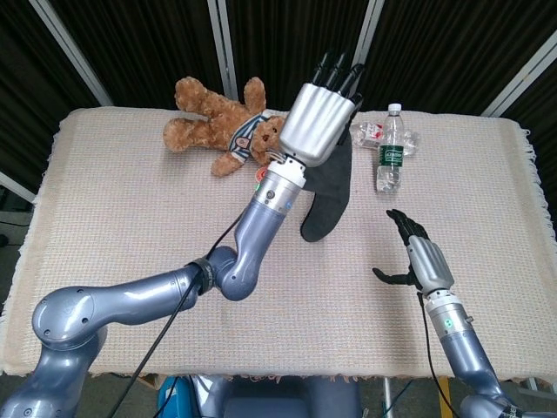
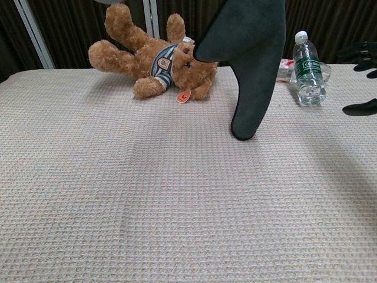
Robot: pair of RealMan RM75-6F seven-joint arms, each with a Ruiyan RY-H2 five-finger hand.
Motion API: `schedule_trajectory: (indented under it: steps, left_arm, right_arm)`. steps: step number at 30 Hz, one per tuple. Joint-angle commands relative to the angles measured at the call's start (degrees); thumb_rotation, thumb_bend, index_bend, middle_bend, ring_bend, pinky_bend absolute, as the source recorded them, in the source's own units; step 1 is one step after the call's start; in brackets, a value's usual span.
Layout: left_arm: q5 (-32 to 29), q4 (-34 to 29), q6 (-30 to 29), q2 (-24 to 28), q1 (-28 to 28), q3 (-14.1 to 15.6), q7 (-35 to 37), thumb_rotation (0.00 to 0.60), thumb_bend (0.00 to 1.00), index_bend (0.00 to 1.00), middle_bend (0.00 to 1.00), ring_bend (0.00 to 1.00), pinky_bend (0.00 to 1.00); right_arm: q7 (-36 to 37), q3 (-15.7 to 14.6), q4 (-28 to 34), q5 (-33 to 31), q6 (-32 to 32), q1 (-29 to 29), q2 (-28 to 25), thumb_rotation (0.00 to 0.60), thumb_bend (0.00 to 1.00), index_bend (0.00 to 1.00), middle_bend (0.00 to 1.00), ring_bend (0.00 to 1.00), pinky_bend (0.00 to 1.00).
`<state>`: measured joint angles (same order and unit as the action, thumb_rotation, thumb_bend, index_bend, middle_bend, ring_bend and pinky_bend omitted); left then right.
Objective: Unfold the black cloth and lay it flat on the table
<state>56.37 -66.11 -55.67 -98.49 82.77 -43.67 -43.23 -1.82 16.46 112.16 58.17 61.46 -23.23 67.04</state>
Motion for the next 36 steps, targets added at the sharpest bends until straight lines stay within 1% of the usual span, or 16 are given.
schedule_trajectory:
  steps: [1, 5, 10, 13, 17, 19, 25, 31, 36]
  left_arm:
    - [-1.59, -3.2, -0.31, 4.95, -1.17, -0.37, -3.27, 0.6, 0.49, 0.6, 0.16, 0.0, 0.0]
    - [-5.18, -7.0, -0.47, 9.05, -1.24, -0.3, -8.95, 0.6, 0.49, 0.6, 0.16, 0.0, 0.0]
    - [-13.4, -12.15, -1.58, 12.41, 0.25, 0.23, -18.38, 0.6, 0.49, 0.61, 0.18, 0.0, 0.0]
    - [-18.08, -14.29, -3.19, 12.87, 2.31, 1.35, -23.38, 0.6, 0.49, 0.61, 0.19, 0.0, 0.0]
    - [-22.74, -13.98, -4.83, 10.74, 5.53, 2.72, -25.73, 0.6, 0.49, 0.61, 0.19, 0.0, 0.0]
    - [-24.42, -12.39, -5.41, 8.86, 7.52, 3.68, -25.85, 0.6, 0.49, 0.61, 0.19, 0.0, 0.0]
    - [-25.78, -7.83, -5.62, 3.3, 10.99, 6.07, -23.57, 0.6, 0.5, 0.61, 0.19, 0.0, 0.0]
    - [-25.95, -4.13, -5.83, -1.85, 12.34, 8.48, -19.71, 0.6, 0.5, 0.61, 0.19, 0.0, 0.0]
    - [-26.02, -2.2, -5.84, -3.89, 12.81, 8.91, -17.22, 0.6, 0.5, 0.61, 0.19, 0.0, 0.0]
  right_arm:
    - [1.17, 0.02, -0.54, 0.1, -0.19, 0.18, -0.52, 0.6, 0.22, 0.0, 0.0, 0.0, 0.0]
    - [2.73, -0.13, -0.75, 0.57, -0.45, 0.32, -0.76, 0.6, 0.22, 0.0, 0.0, 0.0, 0.0]
    - [3.96, -0.57, -0.6, 1.75, -0.49, 0.48, -1.03, 0.6, 0.22, 0.0, 0.0, 0.0, 0.0]
    - [4.29, -1.02, -0.59, 2.52, -0.48, 0.55, -1.23, 0.6, 0.22, 0.0, 0.0, 0.0, 0.0]
    - [4.95, -1.52, -1.04, 2.8, -0.64, 0.61, -1.21, 0.6, 0.22, 0.0, 0.0, 0.0, 0.0]
    - [5.42, -1.69, -1.54, 2.73, -0.88, 0.52, -1.17, 0.6, 0.22, 0.0, 0.0, 0.0, 0.0]
    - [6.57, -1.51, -3.22, 1.42, -1.73, 0.07, -0.96, 0.6, 0.22, 0.0, 0.0, 0.0, 0.0]
    - [7.55, -1.54, -3.83, 0.64, -3.36, -0.77, -0.65, 0.6, 0.22, 0.01, 0.0, 0.0, 0.0]
    - [7.58, -2.01, -3.97, 0.51, -4.02, -1.24, 0.07, 0.6, 0.22, 0.04, 0.0, 0.0, 0.0]
